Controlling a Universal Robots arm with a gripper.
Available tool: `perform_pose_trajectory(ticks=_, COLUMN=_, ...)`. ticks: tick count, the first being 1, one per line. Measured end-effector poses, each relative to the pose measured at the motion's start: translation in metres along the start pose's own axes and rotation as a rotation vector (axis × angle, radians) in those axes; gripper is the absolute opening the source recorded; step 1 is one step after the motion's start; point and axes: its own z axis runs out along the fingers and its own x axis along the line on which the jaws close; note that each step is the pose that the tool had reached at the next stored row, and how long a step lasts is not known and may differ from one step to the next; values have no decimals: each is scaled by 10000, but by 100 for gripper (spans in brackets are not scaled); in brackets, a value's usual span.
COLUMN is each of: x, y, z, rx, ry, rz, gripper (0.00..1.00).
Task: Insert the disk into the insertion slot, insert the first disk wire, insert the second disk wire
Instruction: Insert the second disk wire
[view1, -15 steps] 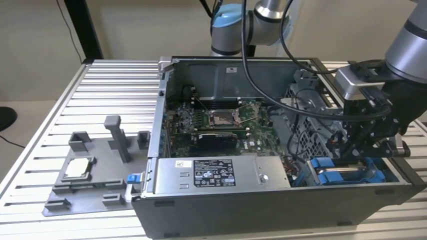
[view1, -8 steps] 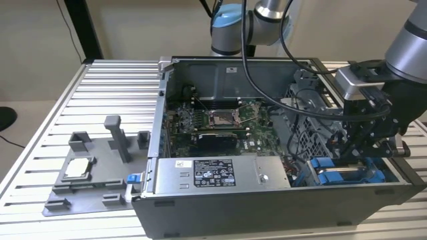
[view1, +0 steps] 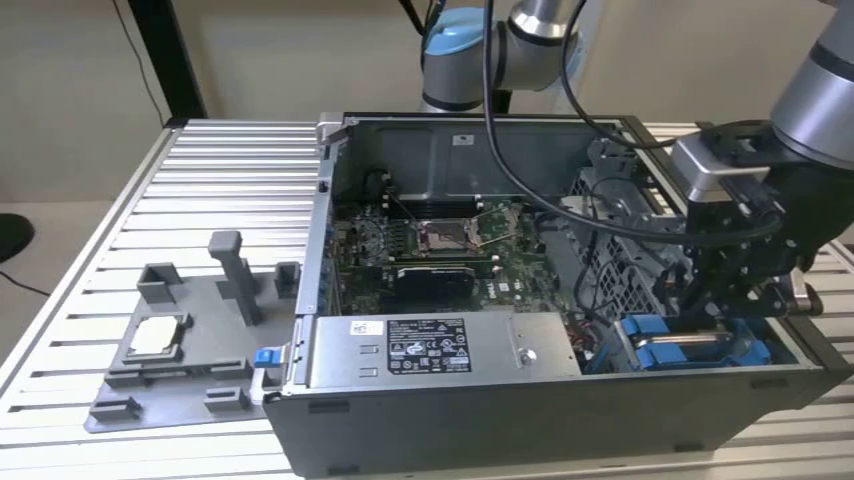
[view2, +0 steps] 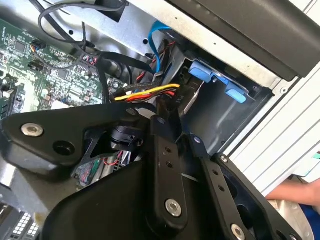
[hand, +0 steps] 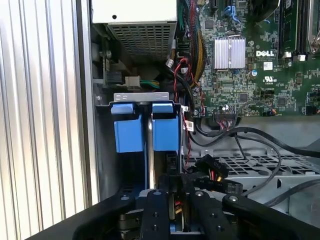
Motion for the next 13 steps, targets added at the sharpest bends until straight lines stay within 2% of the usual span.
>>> perform_pose_trajectory(ticks=1, x=0, y=-1, z=-22, rx=0, ry=-11, rz=0, gripper=100)
perform_pose_trajectory(ticks=3, x=-10, y=-1, z=-68, rx=1, ry=21, rz=1, gripper=100)
perform_pose_trajectory(ticks=5, x=-19, y=1, z=-128, rx=-1, ry=17, rz=8, gripper=100)
perform_pose_trajectory(ticks=13, x=-25, y=-1, z=-472, rx=0, ry=21, rz=25, gripper=100)
